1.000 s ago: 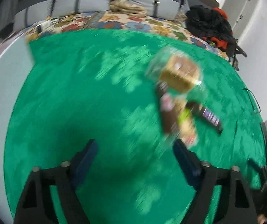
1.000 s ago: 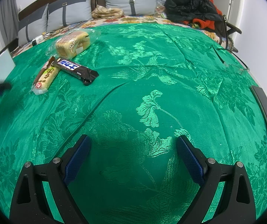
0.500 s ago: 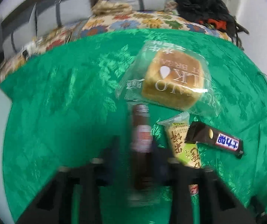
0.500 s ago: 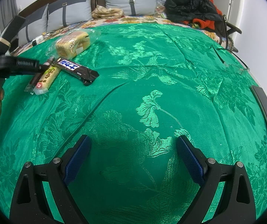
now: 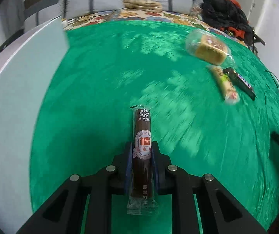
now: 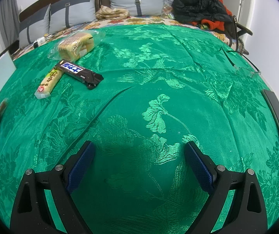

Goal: Organize snacks

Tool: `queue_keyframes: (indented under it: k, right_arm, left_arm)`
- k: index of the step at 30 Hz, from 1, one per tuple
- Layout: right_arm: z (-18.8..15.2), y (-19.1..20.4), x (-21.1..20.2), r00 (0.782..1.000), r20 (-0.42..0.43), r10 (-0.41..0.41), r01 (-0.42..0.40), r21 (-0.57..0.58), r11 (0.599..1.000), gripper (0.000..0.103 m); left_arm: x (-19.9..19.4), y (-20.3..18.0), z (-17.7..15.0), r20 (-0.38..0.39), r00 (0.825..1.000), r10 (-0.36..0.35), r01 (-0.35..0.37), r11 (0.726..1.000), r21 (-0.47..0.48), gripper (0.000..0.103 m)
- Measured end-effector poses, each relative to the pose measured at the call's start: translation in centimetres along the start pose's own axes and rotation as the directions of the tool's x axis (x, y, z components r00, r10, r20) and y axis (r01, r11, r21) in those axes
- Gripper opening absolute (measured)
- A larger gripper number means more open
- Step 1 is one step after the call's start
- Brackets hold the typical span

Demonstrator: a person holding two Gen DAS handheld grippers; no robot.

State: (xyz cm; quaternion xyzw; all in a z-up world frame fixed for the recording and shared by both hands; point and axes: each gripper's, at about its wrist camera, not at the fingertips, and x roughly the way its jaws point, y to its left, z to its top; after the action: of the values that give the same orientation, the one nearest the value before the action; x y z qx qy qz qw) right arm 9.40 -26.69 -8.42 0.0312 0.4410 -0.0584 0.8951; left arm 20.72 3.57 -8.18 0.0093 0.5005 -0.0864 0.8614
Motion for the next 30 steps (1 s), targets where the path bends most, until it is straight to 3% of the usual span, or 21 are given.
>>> queue_keyframes:
  k: [1,2,5,8,12,30]
  right_arm:
    - [0.0,0.0,0.0,1.000,0.000,0.000,0.000,0.000,1.000,0.096]
    - [0.0,0.0,0.0,1.000,0.000,0.000,0.000,0.000,1.000,0.096]
    - [0.0,0.0,0.0,1.000,0.000,0.000,0.000,0.001,1.000,0.096]
    - [0.0,0.0,0.0,1.000,0.000,0.000,0.000,0.001,1.000,0.096]
    - [0.0,0.0,0.0,1.000,0.000,0.000,0.000,0.001,1.000,0.096]
    - [0.0,0.0,0.0,1.000,0.000,0.000,0.000,0.002,1.000,0.096]
  left_arm:
    - [-0.5,0.7,-0.8,0.016,1.000,-0.006,0.006,1.000,-0.013,0.021]
    - [-0.8,1.1,-1.5,0.031,0.999,-0.008,0.009,1.000,-0.016,0.029]
    - [-0.8,1.3,-2.6,0.039,0.999,0.035,-0.035,0.999,-0.006,0.081]
    - [-0.8,1.0,-3.4,0.086,0.995,0.059,-0.062,0.997,0.037,0.088]
    - [-0.4,1.9,-3.6,0.103,0.992,0.069,-0.070,0.998,0.004,0.102]
    - [-0.1,2.1,-3.2,0.095,0.993,0.077,-0.076,0.997,-0.007,0.103]
